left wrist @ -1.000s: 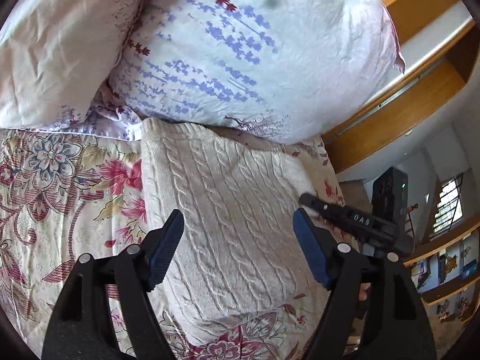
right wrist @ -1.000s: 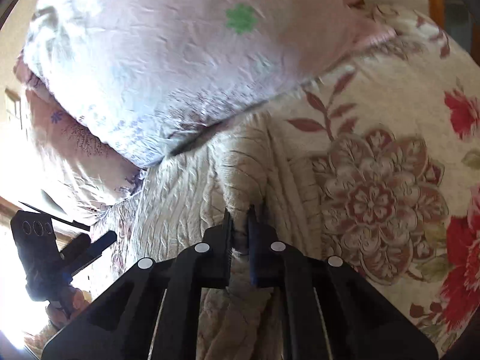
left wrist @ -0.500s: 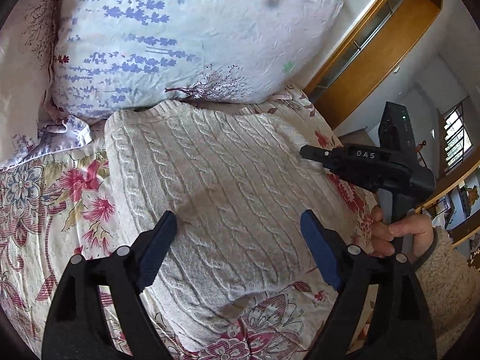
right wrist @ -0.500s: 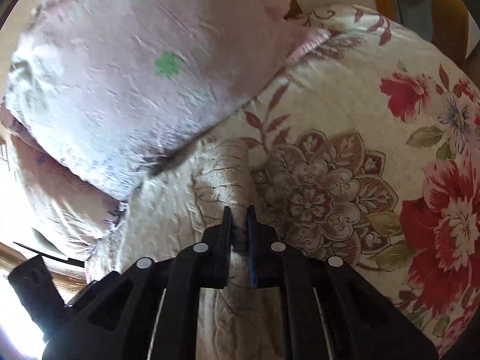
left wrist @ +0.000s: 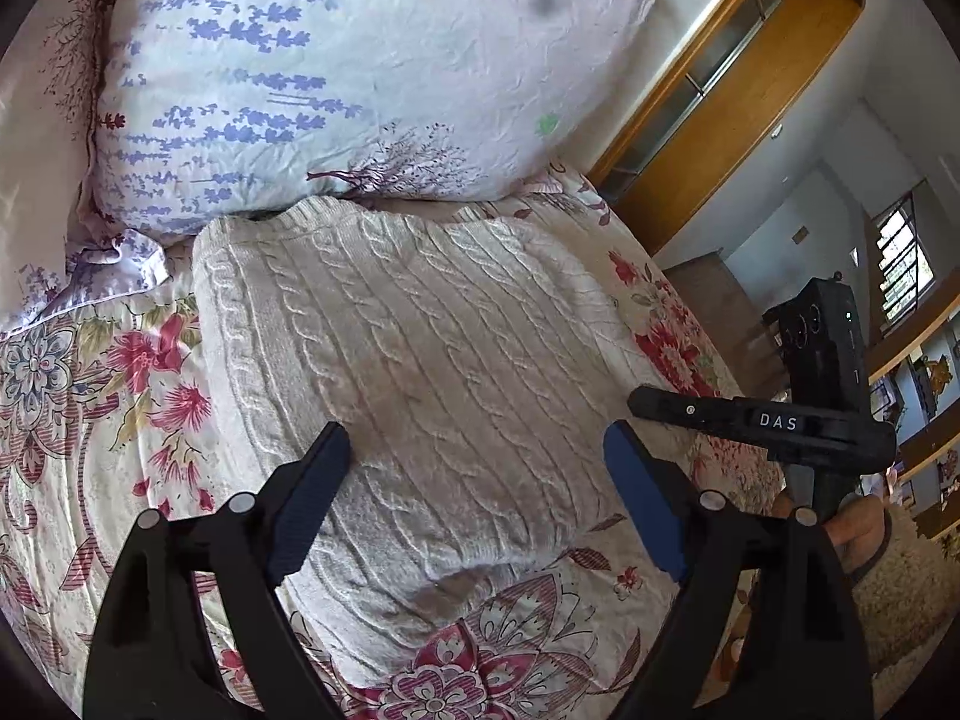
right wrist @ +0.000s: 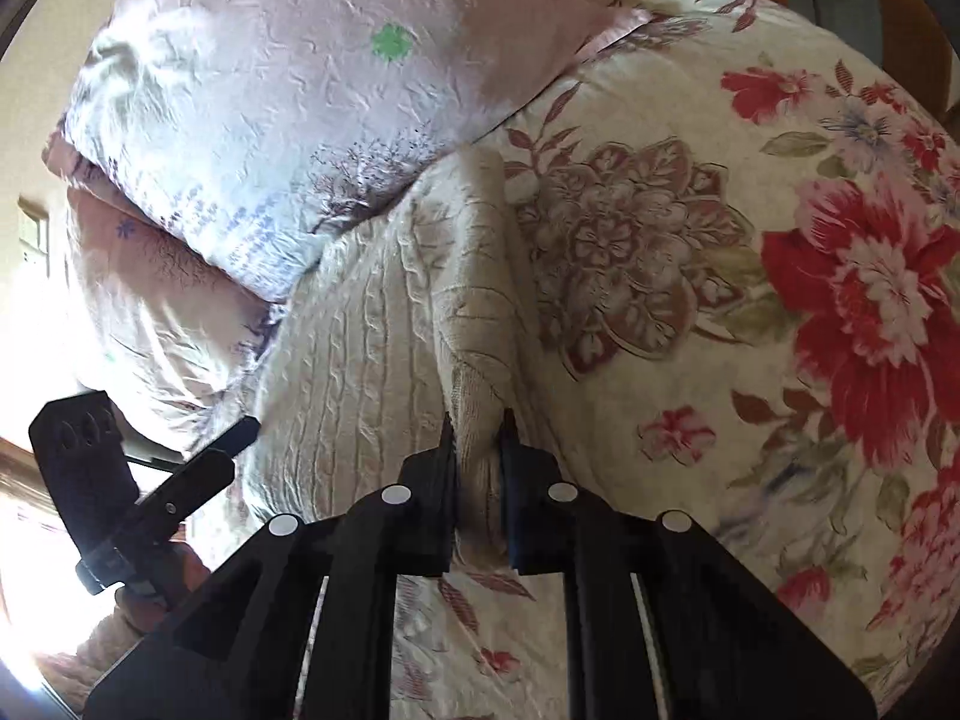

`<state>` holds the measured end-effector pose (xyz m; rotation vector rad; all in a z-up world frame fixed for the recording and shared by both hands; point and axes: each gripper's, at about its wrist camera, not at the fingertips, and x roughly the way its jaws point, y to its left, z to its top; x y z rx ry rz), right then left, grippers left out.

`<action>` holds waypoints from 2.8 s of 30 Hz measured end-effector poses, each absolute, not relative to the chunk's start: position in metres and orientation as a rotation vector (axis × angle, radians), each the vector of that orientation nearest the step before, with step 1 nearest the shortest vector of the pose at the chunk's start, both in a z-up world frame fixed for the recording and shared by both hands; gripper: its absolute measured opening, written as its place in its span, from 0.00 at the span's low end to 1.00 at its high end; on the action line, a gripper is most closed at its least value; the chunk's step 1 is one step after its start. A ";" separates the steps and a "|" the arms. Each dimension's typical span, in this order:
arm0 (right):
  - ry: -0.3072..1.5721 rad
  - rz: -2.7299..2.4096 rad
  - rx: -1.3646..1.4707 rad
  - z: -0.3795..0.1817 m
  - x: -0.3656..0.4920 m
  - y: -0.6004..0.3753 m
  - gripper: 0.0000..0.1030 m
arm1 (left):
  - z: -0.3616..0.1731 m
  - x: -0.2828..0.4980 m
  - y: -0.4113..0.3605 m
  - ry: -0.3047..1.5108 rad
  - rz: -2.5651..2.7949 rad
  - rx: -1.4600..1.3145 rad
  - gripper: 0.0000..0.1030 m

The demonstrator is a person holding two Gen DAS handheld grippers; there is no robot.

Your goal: Fold small clothes

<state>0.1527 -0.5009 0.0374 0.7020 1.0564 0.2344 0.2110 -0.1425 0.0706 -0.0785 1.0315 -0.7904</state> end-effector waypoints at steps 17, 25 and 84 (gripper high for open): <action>1.044 0.173 0.770 0.046 0.185 -0.521 0.70 | 0.074 0.243 -0.075 1.016 -0.617 -0.293 0.87; 1.135 0.219 0.888 0.018 0.225 -0.526 0.81 | 0.034 0.273 -0.068 1.185 -0.614 -0.462 0.87; 1.180 0.845 0.920 0.021 0.231 -0.282 0.31 | 0.033 0.228 0.052 1.062 -0.472 -0.507 0.39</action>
